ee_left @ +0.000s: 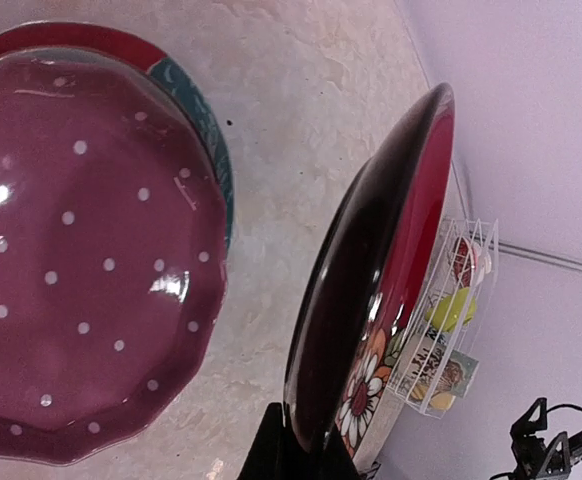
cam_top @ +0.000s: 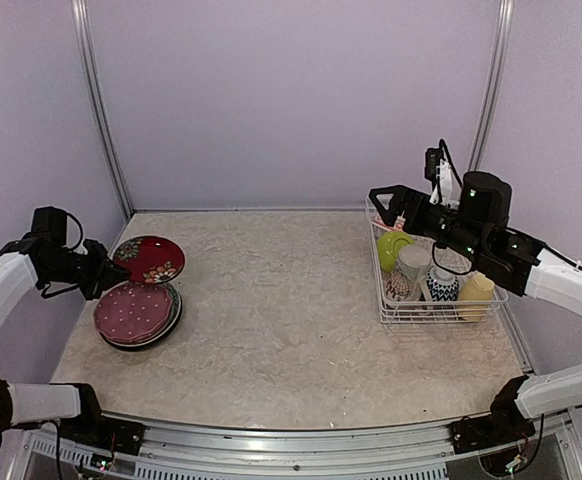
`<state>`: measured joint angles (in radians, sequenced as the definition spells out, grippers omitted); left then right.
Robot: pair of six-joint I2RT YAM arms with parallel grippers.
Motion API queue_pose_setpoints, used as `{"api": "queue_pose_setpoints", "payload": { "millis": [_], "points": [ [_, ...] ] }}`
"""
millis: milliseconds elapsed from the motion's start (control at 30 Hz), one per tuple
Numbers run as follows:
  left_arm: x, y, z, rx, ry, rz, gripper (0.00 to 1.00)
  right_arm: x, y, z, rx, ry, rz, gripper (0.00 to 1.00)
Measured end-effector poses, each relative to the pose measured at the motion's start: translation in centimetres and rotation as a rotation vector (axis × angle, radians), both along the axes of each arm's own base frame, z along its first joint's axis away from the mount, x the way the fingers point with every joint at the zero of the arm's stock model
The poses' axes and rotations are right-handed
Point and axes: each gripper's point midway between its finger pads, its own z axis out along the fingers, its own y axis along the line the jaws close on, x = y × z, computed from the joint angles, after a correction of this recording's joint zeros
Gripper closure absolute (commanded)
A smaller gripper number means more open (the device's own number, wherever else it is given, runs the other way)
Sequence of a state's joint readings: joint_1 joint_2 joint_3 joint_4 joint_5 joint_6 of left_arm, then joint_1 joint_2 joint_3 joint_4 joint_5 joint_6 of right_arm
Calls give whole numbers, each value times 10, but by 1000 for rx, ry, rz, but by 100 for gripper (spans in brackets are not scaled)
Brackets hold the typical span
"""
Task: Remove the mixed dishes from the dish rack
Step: Place the plate on the plate.
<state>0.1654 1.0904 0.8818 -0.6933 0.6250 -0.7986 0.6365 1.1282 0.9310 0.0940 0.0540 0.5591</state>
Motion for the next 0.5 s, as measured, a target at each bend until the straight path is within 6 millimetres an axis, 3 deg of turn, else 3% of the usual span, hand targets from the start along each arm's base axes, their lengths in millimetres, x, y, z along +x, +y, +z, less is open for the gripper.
{"api": "queue_pose_setpoints", "payload": {
  "millis": [200,500],
  "points": [
    [-37,31,-37,51,158,150,100,2,-4,-14,-19,21,-22,0],
    [-47,45,-66,74,270,240,100,4,-7,-15,-23,23,-38,0]
  ]
}}
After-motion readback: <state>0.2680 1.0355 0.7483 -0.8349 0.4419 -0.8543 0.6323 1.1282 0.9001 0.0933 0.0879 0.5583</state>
